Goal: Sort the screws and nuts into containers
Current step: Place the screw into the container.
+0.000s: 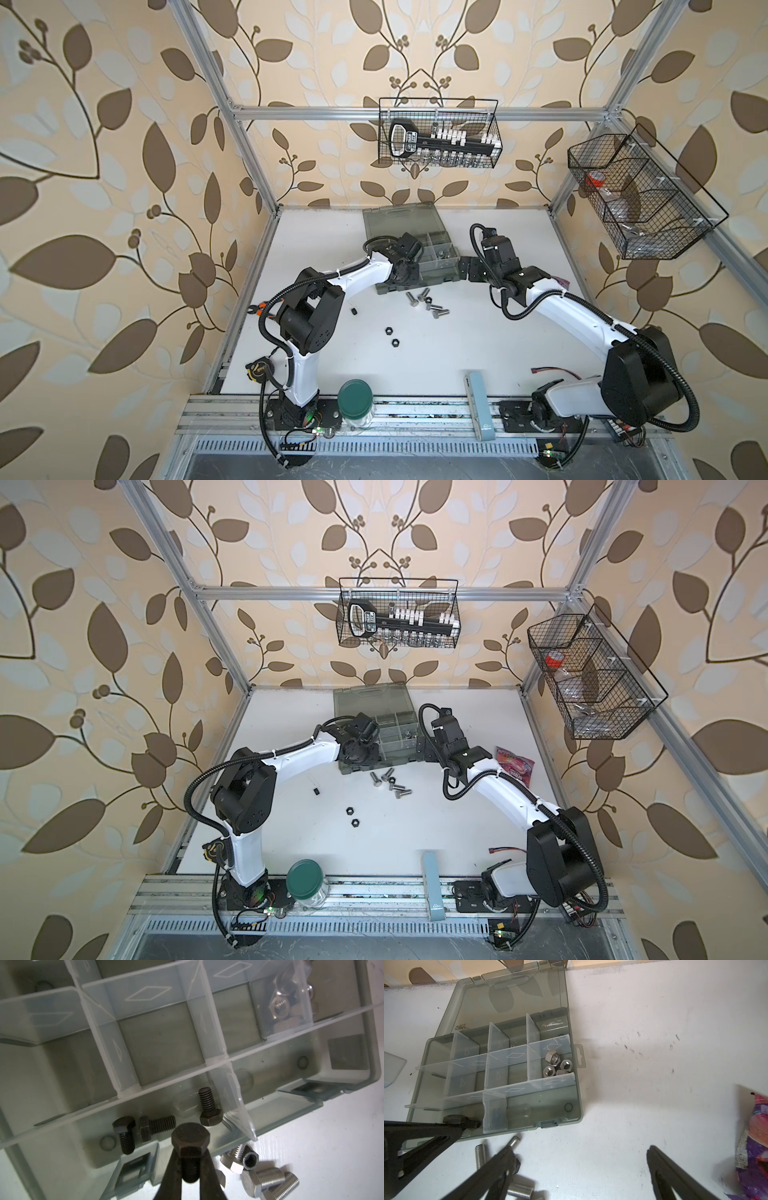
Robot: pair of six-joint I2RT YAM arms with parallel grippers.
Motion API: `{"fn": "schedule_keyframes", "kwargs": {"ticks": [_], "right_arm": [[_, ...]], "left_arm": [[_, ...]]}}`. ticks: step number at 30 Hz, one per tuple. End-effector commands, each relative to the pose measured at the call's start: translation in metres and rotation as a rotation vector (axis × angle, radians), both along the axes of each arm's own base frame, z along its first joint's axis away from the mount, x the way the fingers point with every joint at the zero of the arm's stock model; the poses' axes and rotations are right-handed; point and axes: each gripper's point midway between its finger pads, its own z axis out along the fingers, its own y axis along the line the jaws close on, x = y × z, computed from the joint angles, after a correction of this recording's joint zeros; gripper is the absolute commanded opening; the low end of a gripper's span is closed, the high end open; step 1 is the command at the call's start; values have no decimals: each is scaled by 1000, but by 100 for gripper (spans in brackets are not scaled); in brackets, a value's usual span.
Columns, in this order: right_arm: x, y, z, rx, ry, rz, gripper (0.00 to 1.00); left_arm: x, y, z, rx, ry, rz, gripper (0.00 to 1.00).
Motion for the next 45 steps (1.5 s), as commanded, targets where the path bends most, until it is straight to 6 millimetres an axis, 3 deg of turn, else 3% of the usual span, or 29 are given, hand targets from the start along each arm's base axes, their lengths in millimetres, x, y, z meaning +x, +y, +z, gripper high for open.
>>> {"fn": "schedule_keyframes", "kwargs": {"ticks": [1,10,19,24,28,33,36,38,45], "right_arm": [[-6,-3,-5,-6,16,-9,100],[-6,-2,-6,-4,20,-8,100],[-6,-2,-5,-3,17,-6,100],[-11,-3,-4,2,14,-5,100],[-17,-6,-3,5,5,-19,99],[-28,1,-10,15,22,-2,100],[-37,5,-16,7,36,-8,100],[-43,8,-20,6,49,-6,100],[-67,27,-40,-9,116,38,99]], "left_arm": [[8,0,7,-4,-10,-9,3],[6,1,9,-12,-14,-5,32],[7,0,25,-37,-47,-3,35],[5,3,47,-64,-92,4,36],[3,7,70,-91,-144,17,43],[-1,18,95,-101,-212,41,57],[-4,28,109,-101,-257,65,78],[-7,36,116,-97,-285,88,98],[-18,68,130,-72,-365,190,99]]}}
